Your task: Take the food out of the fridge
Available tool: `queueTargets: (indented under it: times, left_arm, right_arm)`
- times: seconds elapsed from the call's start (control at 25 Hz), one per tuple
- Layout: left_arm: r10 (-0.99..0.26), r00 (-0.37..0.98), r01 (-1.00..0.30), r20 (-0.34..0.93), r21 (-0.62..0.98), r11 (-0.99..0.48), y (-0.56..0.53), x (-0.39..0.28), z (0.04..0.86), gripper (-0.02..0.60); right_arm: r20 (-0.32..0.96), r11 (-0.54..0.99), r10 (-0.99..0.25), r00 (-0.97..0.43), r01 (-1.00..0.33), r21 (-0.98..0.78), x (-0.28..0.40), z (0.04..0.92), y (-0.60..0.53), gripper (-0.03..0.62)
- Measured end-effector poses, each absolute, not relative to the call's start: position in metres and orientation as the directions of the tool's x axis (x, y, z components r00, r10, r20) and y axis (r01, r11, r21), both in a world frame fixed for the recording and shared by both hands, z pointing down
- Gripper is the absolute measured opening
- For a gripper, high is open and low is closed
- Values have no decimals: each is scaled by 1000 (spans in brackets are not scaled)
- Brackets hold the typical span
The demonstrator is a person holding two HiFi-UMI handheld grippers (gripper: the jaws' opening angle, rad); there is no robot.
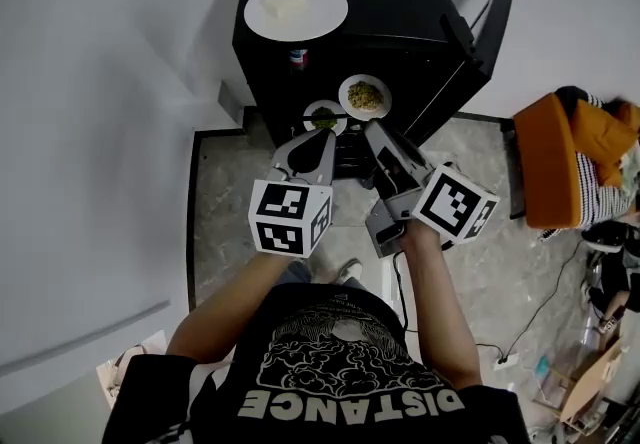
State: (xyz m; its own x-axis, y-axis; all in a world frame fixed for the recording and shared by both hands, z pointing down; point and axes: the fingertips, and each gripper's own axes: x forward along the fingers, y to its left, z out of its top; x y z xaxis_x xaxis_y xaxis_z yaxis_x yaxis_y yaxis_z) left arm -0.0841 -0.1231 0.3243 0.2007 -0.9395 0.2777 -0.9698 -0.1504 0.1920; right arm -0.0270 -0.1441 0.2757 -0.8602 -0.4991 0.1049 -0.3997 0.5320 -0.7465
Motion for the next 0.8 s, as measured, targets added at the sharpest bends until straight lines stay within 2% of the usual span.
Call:
queueTargets:
  times: [0.12, 0.4, 0.8]
  left_arm:
    - [-940, 197, -972, 278, 178, -151, -119, -55, 323, 3]
    - [-939, 195, -975, 284, 162, -154, -111, -5, 326, 2]
    - [-940, 183, -978, 287, 150, -145, -106, 14, 327, 2]
  right_arm:
    - [198, 627, -508, -838, -518, -582, -8, 292, -135, 26]
    - [315, 706, -553, -771, -635, -314, 29, 320, -122, 23]
    - [330, 704, -558, -762, -645, -298, 48, 330, -117, 23]
